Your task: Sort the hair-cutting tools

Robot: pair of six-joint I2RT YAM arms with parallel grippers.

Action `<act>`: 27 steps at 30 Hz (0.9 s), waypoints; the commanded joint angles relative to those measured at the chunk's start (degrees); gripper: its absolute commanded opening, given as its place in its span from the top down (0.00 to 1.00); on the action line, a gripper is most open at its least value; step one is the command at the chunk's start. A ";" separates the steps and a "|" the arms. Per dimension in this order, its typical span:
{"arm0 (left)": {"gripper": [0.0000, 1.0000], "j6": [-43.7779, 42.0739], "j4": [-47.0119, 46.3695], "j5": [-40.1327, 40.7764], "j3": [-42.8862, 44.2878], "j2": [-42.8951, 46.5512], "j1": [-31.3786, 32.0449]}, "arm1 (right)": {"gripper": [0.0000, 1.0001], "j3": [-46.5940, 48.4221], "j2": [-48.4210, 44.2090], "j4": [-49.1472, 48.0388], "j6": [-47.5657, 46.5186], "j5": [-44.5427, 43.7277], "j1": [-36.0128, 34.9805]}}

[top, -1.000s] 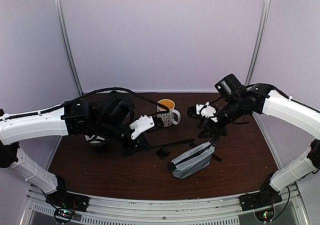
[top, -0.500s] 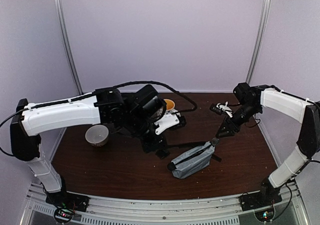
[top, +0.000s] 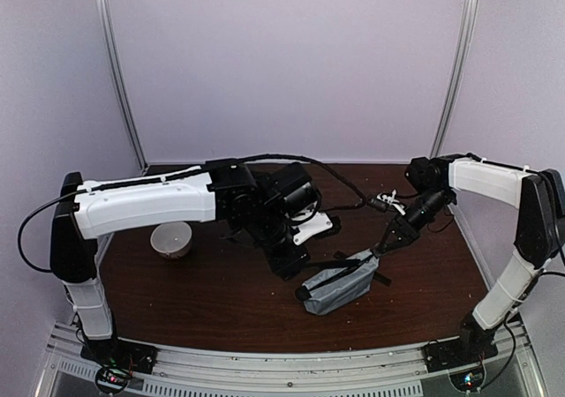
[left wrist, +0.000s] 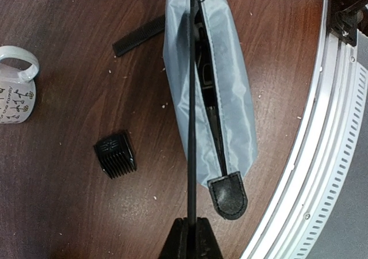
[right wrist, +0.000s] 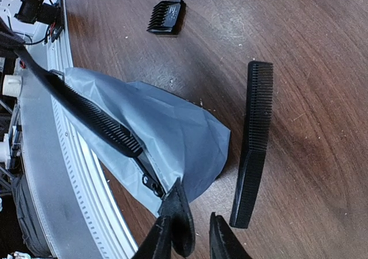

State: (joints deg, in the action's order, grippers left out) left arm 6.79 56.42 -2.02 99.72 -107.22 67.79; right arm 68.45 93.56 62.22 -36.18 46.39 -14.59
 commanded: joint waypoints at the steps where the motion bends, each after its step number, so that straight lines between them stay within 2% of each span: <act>1: 1.00 1.10 1.97 2.81 3.08 -2.25 0.15 | 0.83 0.72 -0.32 1.35 -1.16 2.35 0.18; 8: 1.00 0.34 1.13 1.34 4.94 -5.01 0.15 | 0.92 0.74 0.48 2.29 -2.25 4.04 0.17; 27: 1.00 2.02 -2.34 0.66 10.21 -12.91 0.24 | 0.94 0.81 0.00 3.41 -3.23 5.90 0.15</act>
State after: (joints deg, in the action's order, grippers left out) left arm 7.40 57.36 -1.17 107.96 -118.15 67.94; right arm 68.45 93.56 64.12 -38.61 50.65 -14.59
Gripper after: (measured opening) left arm 0.049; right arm 0.058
